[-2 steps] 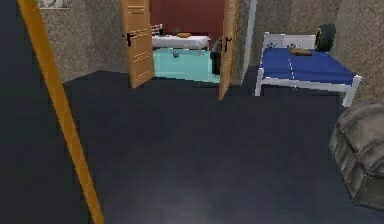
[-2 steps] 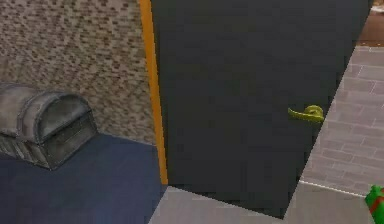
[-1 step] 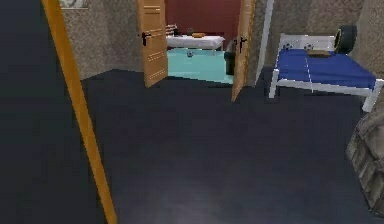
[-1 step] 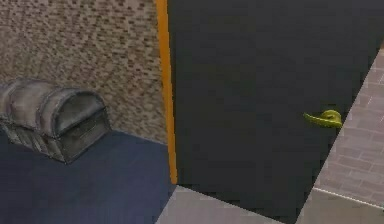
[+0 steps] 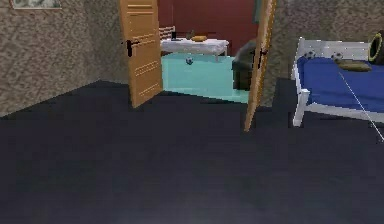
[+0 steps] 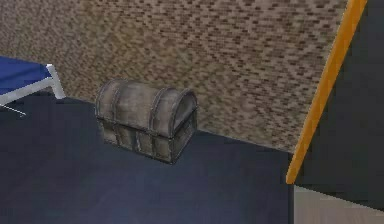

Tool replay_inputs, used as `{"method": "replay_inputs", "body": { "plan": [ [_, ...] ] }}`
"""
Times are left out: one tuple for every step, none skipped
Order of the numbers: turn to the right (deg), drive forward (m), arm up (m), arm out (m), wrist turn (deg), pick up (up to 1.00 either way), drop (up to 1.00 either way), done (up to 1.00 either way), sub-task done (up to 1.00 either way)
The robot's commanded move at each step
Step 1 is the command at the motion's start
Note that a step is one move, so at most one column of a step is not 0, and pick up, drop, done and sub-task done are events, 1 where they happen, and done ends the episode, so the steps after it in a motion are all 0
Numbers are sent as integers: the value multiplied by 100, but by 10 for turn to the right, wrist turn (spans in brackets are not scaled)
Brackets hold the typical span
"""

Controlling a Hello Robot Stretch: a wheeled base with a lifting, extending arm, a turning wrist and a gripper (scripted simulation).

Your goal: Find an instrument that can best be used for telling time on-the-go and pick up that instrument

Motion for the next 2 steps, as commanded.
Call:
{"method": "replay_inputs", "body": {
  "plan": [
    [0, 25, 0, 0, 0, 0, 0, 0, 0],
    [-450, 0, 0, 0, 0, 0, 0, 0, 0]
  ]
}}
